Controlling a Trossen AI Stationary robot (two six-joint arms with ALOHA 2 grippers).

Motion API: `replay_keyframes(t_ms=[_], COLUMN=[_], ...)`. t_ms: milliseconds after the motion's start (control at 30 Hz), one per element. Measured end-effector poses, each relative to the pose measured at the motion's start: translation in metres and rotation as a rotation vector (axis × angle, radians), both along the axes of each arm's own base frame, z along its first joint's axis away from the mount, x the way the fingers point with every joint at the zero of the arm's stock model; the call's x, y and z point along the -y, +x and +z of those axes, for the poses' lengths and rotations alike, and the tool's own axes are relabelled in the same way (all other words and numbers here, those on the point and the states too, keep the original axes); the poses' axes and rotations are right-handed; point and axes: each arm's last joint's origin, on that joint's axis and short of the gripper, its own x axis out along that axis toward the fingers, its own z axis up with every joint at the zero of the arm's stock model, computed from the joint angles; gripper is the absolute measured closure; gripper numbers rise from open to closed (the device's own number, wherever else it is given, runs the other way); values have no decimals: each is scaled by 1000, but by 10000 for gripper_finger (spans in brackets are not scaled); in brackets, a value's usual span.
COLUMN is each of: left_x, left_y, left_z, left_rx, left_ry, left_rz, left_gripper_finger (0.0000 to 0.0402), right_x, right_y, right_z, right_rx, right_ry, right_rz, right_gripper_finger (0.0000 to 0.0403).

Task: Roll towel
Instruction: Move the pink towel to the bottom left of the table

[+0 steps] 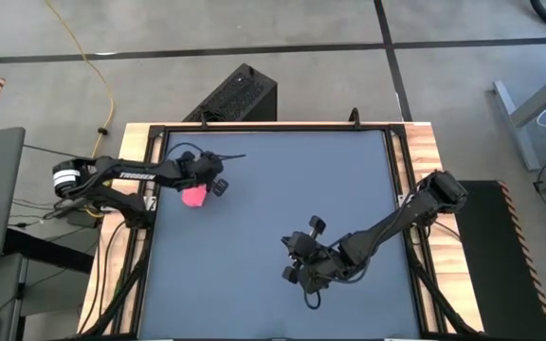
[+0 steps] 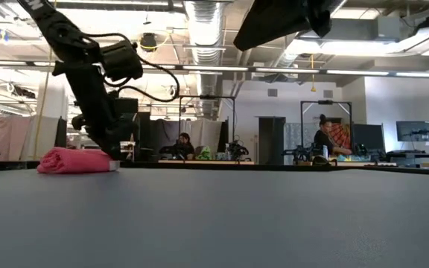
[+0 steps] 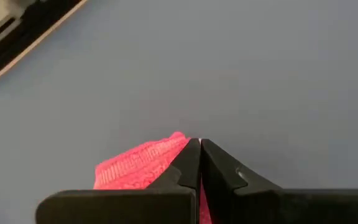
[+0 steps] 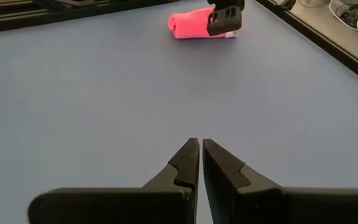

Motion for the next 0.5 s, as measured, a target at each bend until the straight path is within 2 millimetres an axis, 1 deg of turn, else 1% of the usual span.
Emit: replay_keyframes(t_ms=[133, 300, 400, 500], left_x=[-13, -28, -28, -21], left_y=[-9, -21, -23, -22], left_z=[-3, -4, 2, 14], left_rx=[-30, -64, -53, -6], left_ry=[-13, -23, -12, 15], left_rz=[52, 119, 105, 50], left_gripper_finger=[401, 401, 402, 401], right_x=[3, 12, 21, 32], right_y=[2, 8, 13, 14], right_z=[0, 1, 2, 10], right_rx=[-8, -17, -34, -40], right_ry=[-17, -36, -31, -22], right_rz=[6, 6, 25, 41], right_gripper_finger=[354, 354, 354, 359])
